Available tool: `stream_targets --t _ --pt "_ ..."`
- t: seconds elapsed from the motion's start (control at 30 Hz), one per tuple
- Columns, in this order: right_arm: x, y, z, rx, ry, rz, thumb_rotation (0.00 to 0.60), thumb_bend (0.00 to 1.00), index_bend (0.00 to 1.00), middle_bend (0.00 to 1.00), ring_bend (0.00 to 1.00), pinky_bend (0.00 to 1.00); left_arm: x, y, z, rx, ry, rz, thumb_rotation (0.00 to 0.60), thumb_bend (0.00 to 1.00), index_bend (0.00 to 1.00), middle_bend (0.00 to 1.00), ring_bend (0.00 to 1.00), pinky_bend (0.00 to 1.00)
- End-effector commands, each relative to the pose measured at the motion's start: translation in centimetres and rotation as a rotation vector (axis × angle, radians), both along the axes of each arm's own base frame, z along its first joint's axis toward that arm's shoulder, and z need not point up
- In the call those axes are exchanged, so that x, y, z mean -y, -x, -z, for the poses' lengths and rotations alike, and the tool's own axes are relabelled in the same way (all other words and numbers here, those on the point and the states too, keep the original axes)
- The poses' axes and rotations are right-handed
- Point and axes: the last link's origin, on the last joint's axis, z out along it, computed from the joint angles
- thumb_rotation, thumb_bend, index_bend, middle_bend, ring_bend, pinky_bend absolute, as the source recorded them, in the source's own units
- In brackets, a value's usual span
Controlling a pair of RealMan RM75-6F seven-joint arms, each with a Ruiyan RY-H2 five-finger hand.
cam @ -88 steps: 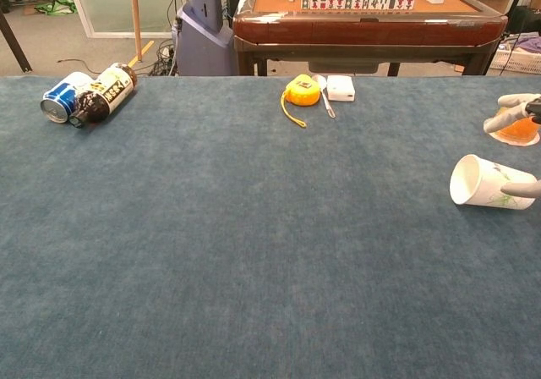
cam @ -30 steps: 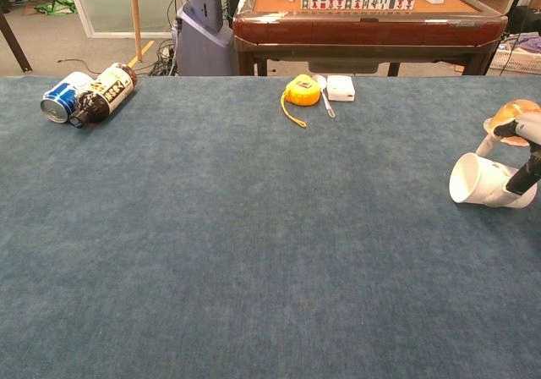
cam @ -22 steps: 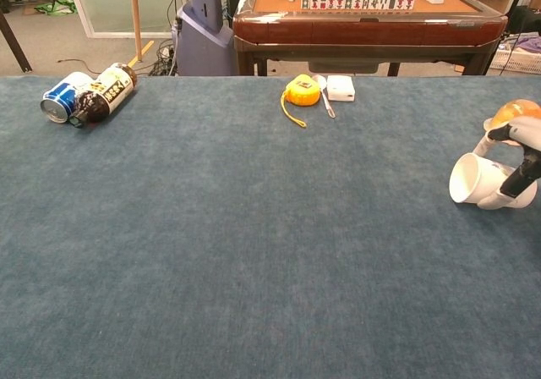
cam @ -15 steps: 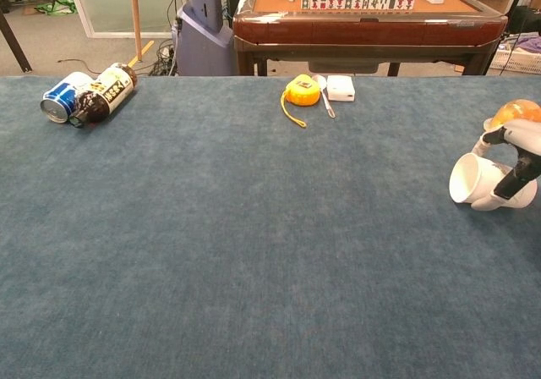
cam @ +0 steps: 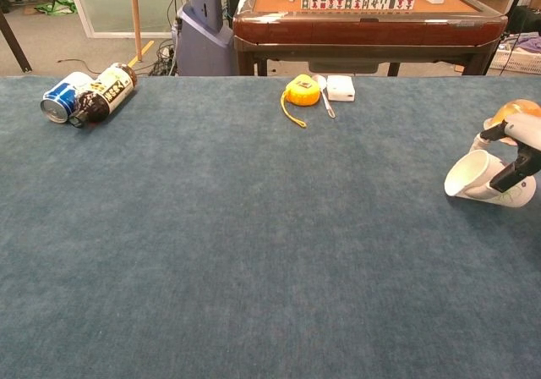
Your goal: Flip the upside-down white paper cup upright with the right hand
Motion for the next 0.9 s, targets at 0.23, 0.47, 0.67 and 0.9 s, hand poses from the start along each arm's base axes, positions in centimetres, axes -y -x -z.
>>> stream_targets --t 0.23,0.47,0.67,0.9 --pt "-2.0 0.9 -0.6 0.150 0.107 -0.175 0.600 0.17 0.47 0.14 0.00 0.03 0.0 -0.1 0.1 0.000 0.003 0.001 0.600 0.03 0.44 0.09 0.04 0.39" --pt "-3.5 2.6 0.0 0.302 0.163 -0.226 0.600 0.16 0.47 0.14 0.00 0.03 0.1 -0.1 0.1 0.000 0.007 0.002 0.600 0.03 0.44 0.09 0.04 0.39" --pt "-4.3 4.0 0.7 0.439 0.186 -0.194 0.600 0.16 0.47 0.14 0.00 0.03 0.1 -0.1 0.2 0.000 0.009 0.002 0.600 0.03 0.44 0.09 0.04 0.39" --pt "-4.8 5.2 1.5 0.544 0.226 -0.166 0.600 0.15 0.47 0.14 0.00 0.03 0.0 -0.1 0.2 0.000 0.011 -0.001 0.600 0.03 0.44 0.09 0.04 0.39"
